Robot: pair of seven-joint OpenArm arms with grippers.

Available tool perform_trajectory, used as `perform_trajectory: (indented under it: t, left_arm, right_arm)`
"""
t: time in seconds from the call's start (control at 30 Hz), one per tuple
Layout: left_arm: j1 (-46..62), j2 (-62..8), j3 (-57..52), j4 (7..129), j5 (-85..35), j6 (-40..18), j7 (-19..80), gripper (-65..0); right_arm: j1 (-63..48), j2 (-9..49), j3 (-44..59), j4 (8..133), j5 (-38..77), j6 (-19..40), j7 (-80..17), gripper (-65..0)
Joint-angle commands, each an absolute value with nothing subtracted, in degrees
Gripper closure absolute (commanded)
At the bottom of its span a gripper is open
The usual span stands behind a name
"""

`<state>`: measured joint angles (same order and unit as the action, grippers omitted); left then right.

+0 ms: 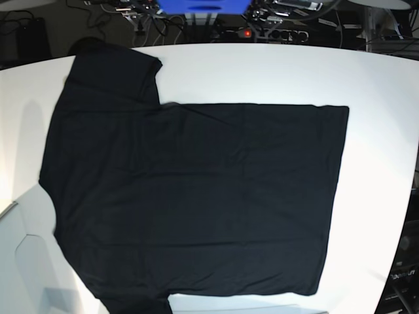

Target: Fold the T-shirt properly

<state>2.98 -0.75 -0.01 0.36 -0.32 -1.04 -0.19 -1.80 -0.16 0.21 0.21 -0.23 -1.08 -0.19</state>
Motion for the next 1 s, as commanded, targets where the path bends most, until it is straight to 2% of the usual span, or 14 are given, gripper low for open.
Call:
perform_trajectory:
  t: [0.0,0.1,0.17,0.53,0.87,0.97]
  left_arm:
    - [3.3,-0.7,-0.1,0.3,-0.5,-0.2,-0.1,0.0]
    - [4.9,-1.2,-0.1,0.7,-0.5,-0.2,-0.1,0.0]
    - [7.7,-1.3,0.0,5.6,-0.5,-0.2,-0.1,0.0]
    - [38.5,-7.6,0.0,56.7,-0.5,-0.3,0.3,0.0]
    - [53.4,-12.9,-0.1,85.2,-0.5,-0.3,0.5,-0.1]
    - [56.5,-12.9,-0.1,91.1,-0.5,-0.3,0.5,-0.1]
  right_arm:
    - [-2.2,-0.2,0.1,0.1,-0.2,0.3,-0.2,0.0]
    - [-4.3,-0.2,0.1,2.1,-0.2,0.3,0.0,0.0]
    - [-7.8,-0.2,0.1,7.0,-0.2,0.3,0.0,0.0]
    - [-32.7,0.7,0.0,45.4,-0.2,0.3,-0.6,0.0]
    - [-52.8,2.5,0.7,80.1,-0.3,0.3,-0.7,0.0]
    - [-57.1,2.5,1.7,89.0,-0.3,0.3,-3.6,0.0]
